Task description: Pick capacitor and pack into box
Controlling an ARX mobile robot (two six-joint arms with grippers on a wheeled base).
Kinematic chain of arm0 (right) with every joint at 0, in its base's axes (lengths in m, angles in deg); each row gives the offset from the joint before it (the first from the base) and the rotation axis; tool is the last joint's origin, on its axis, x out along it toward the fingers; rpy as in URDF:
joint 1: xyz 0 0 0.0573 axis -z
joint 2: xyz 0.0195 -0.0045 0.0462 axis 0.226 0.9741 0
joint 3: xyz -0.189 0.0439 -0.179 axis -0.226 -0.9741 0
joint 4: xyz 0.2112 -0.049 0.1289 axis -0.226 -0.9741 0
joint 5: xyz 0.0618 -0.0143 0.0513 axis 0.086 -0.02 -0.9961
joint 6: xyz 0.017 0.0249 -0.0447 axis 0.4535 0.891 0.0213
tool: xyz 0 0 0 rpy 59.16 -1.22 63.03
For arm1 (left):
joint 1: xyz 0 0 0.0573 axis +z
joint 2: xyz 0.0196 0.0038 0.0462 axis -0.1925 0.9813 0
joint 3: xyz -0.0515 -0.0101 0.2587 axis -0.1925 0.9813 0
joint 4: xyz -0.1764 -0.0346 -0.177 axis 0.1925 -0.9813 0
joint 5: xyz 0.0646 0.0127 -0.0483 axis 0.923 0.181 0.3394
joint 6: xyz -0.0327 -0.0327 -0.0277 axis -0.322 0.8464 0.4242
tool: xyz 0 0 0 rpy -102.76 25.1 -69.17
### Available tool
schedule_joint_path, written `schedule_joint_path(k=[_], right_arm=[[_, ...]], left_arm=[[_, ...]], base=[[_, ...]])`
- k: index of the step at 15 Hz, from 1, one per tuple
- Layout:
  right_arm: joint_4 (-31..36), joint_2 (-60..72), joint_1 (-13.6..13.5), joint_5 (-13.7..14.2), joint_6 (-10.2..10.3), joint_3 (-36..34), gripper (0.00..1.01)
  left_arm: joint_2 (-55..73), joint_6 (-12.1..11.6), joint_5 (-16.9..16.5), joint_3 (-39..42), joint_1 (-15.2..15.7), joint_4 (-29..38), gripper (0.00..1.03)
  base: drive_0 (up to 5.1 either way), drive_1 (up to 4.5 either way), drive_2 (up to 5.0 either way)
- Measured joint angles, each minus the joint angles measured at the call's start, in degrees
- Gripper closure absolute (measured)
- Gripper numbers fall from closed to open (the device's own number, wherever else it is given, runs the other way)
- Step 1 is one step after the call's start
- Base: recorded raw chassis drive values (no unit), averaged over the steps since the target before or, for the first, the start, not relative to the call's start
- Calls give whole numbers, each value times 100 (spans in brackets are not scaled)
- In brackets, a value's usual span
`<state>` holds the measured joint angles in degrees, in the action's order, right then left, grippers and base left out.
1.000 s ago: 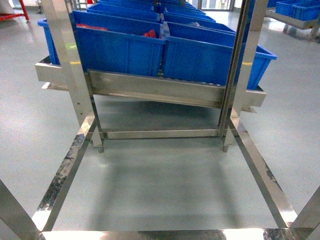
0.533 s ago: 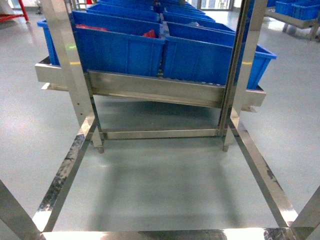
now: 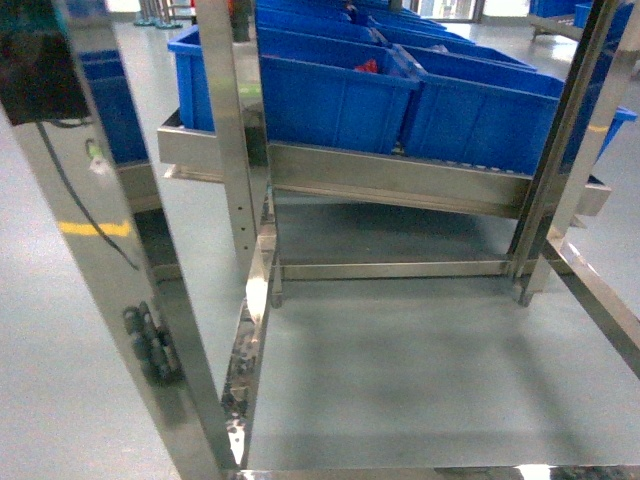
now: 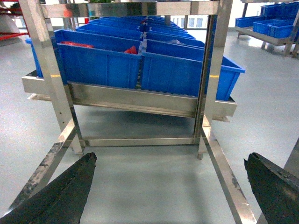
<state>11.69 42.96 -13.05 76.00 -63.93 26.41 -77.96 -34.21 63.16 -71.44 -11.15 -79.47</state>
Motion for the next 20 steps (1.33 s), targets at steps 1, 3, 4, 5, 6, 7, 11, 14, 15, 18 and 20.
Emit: schedule_joint_path(k=[1,3,4,5,6,7,11,14,15,18,20], right_arm=[[-2,0,0,2,0,0,3],[-2,0,0,2,0,0,3],[0,0,0,2,0,0,3],[-13,0,0,2,0,0,3],[-4,0,0,0,0,0,3],[-7,0,0,2,0,0,3],[-7,0,0,2,0,0,3],[22,0,0,2,0,0,3],[-31,0,0,2,0,0,3],[-2,0,0,4,0,0,3],[9,0,0,2,0,0,3]], left_arm=[[0,0,9,0,0,13,59],[0,0,4,0,0,2,59],[0,0,4,0,0,15,59],[0,0,9,0,0,0,59],[0,0,7,0,0,0,59],[0,0,2,0,0,9,59],[0,2,17,0,0,11,59],[0,2,9,0,0,9,59],[0,0,4,0,0,2,59],[0,2,4,0,0,11,59],[0,0,4,0,0,0,59]], base=[[-506,239,239],[-498,247,247],[-490,256,256],[-490,256,256],[-508,237,237],[-508,237,237],[-508,237,237],[-502,244,244],[-498,247,247],[-498,247,247],[-498,247,247]])
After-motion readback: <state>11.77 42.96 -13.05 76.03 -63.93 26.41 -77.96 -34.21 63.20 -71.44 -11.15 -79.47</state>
